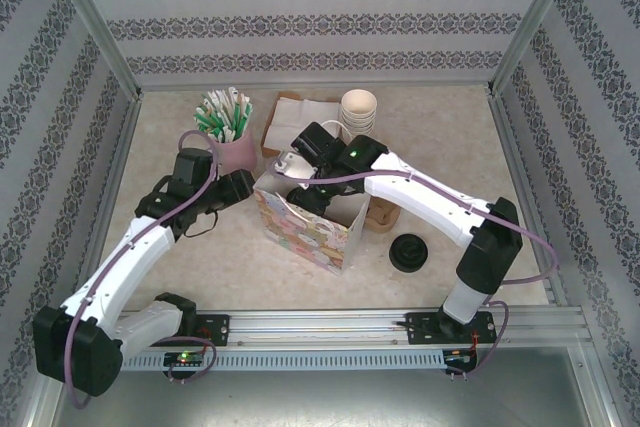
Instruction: Pack the takeout coffee
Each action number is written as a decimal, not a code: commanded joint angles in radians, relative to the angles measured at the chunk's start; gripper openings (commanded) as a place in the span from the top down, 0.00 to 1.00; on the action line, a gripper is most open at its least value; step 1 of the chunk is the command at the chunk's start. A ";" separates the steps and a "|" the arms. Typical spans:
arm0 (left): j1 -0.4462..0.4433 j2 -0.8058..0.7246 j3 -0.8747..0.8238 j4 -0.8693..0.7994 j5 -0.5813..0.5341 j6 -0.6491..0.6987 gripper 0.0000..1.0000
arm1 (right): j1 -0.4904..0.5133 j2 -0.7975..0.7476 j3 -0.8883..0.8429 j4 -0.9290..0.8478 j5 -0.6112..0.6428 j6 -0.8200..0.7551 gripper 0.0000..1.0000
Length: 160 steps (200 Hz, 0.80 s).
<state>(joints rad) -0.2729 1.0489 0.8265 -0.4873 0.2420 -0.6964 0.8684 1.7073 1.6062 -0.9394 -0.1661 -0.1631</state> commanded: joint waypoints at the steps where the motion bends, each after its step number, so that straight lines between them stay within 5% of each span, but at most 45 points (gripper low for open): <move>1: 0.008 0.020 -0.037 0.020 0.007 -0.011 0.32 | 0.014 0.025 0.004 -0.020 -0.004 -0.013 0.44; 160: 0.019 0.229 -0.213 0.267 0.072 0.007 0.35 | 0.032 0.095 -0.003 0.064 -0.043 0.003 0.44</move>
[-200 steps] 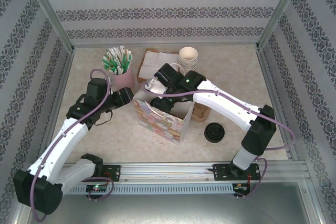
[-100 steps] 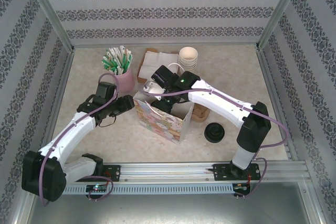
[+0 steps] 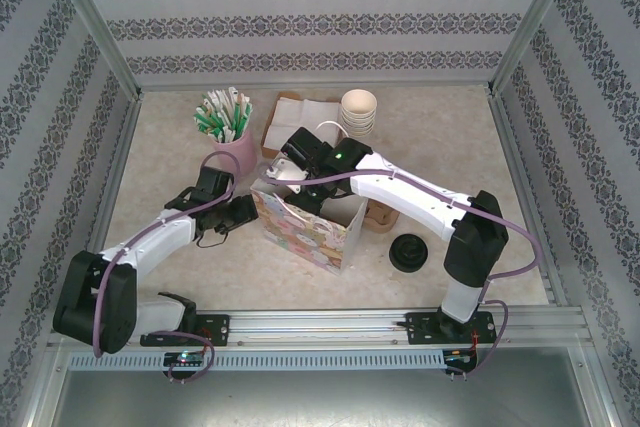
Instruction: Pack the takeout coffee
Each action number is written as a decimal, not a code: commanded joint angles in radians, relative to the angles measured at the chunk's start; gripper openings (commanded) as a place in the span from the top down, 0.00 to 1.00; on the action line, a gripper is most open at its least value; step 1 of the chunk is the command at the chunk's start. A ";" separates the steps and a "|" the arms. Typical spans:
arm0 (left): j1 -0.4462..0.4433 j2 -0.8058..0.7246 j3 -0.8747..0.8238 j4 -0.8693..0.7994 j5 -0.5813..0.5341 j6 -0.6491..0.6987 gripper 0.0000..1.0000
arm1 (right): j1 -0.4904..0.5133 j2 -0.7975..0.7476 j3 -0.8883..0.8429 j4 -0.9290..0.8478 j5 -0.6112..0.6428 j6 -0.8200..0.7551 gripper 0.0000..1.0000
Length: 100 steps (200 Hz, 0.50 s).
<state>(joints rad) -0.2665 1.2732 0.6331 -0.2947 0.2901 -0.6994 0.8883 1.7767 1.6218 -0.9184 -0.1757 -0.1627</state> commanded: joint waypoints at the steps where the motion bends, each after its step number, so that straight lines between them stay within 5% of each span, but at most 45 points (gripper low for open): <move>1: 0.013 0.005 -0.020 0.074 0.024 0.009 0.35 | 0.012 0.026 -0.019 0.043 -0.034 0.004 0.44; 100: 0.012 -0.003 -0.039 0.091 0.035 0.013 0.35 | 0.012 0.068 -0.105 0.047 -0.035 -0.005 0.45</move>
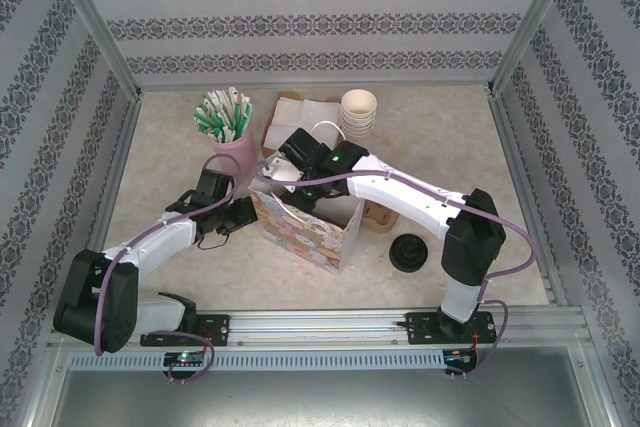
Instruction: Pack the takeout coffee
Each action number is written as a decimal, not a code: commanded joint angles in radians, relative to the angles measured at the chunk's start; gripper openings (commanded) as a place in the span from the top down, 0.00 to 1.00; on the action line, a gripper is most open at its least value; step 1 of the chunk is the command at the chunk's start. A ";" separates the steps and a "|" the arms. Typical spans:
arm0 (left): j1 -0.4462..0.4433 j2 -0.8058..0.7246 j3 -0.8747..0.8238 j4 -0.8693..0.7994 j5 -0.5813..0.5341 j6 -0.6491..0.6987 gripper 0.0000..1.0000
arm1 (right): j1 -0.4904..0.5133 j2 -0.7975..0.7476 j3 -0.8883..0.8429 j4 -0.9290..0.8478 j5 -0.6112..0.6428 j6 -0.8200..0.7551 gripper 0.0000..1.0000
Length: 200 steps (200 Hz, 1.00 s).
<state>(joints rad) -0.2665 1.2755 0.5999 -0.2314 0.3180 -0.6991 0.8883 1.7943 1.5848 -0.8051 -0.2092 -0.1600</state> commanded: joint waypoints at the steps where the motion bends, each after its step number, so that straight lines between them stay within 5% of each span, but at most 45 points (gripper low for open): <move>1: 0.012 -0.005 -0.006 0.026 0.007 0.012 0.35 | 0.012 0.050 -0.069 -0.068 -0.001 -0.007 0.45; 200: 0.013 -0.017 0.011 -0.007 -0.011 0.007 0.35 | 0.003 -0.186 -0.205 0.214 -0.034 0.061 0.46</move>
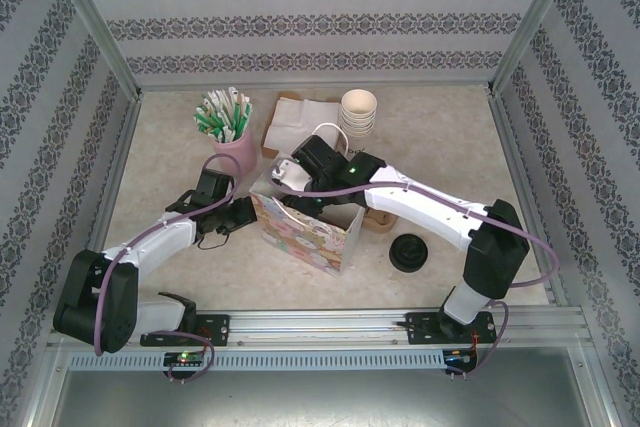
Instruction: Pack the takeout coffee
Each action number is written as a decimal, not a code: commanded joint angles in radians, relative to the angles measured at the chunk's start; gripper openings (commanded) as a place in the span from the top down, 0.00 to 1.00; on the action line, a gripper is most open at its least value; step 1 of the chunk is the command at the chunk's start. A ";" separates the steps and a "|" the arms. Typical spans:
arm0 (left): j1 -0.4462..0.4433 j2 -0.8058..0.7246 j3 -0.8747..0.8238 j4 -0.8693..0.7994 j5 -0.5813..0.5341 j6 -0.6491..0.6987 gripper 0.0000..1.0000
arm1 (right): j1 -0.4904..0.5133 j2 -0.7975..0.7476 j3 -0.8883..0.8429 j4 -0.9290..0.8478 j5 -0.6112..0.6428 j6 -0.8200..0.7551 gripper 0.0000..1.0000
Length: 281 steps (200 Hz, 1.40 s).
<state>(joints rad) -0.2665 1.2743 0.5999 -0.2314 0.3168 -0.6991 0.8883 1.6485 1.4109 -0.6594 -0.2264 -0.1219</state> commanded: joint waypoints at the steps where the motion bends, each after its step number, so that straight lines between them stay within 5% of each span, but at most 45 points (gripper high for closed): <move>1: 0.012 -0.015 0.011 -0.007 -0.010 0.007 0.35 | 0.003 -0.042 -0.032 0.070 -0.017 0.024 0.46; 172: 0.012 -0.013 0.008 -0.013 -0.022 0.011 0.35 | 0.001 0.057 -0.062 -0.133 0.094 -0.050 0.47; 281: 0.011 -0.178 0.121 -0.169 -0.079 0.080 0.31 | -0.002 -0.138 -0.096 0.057 0.079 0.039 0.48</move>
<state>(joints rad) -0.2665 1.1625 0.6601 -0.3244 0.2752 -0.6720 0.8879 1.5887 1.3277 -0.6006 -0.1852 -0.1093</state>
